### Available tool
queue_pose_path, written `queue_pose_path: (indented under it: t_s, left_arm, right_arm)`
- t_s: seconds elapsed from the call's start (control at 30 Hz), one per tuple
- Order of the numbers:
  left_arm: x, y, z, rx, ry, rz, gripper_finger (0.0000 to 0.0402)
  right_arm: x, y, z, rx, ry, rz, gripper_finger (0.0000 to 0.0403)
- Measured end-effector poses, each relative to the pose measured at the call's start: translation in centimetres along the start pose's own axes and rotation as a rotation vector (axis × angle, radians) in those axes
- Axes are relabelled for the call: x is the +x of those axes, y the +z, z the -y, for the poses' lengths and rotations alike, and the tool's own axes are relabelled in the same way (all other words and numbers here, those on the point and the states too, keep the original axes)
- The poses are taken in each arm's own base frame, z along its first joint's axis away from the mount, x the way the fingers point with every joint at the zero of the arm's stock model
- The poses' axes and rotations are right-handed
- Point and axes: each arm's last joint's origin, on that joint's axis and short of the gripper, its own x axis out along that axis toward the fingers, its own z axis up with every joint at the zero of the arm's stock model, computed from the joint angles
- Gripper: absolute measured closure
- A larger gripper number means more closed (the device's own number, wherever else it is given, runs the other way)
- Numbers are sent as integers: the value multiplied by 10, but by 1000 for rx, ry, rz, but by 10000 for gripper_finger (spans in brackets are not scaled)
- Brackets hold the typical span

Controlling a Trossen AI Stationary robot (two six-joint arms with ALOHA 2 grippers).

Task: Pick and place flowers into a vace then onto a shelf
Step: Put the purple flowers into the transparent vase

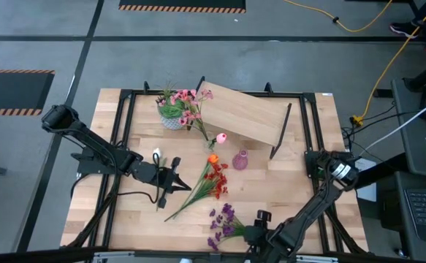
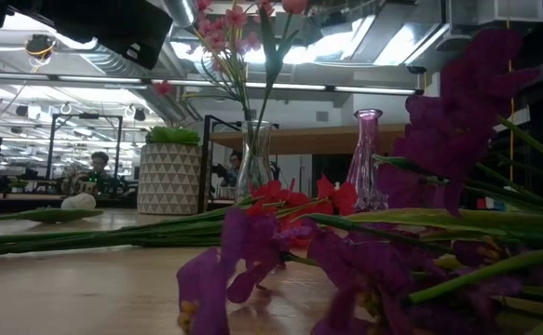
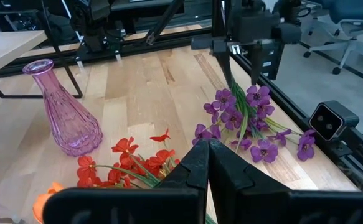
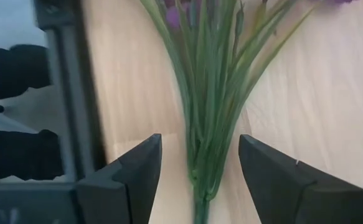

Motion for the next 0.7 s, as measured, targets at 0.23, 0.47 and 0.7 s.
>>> queue_pose_path:
  t_s: [0.23, 0.47, 0.7]
  left_arm:
    - [0, 0, 0, -12, -1, 0, 398]
    - [0, 0, 0, -23, -2, 0, 400]
    - [0, 0, 0, -23, -2, 0, 397]
  right_arm:
    - [20, -7, 0, -16, -38, -37, 188]
    - [23, -2, 2, -5, -39, -43, 220]
    - [24, 10, 12, 45, -16, -120, 345]
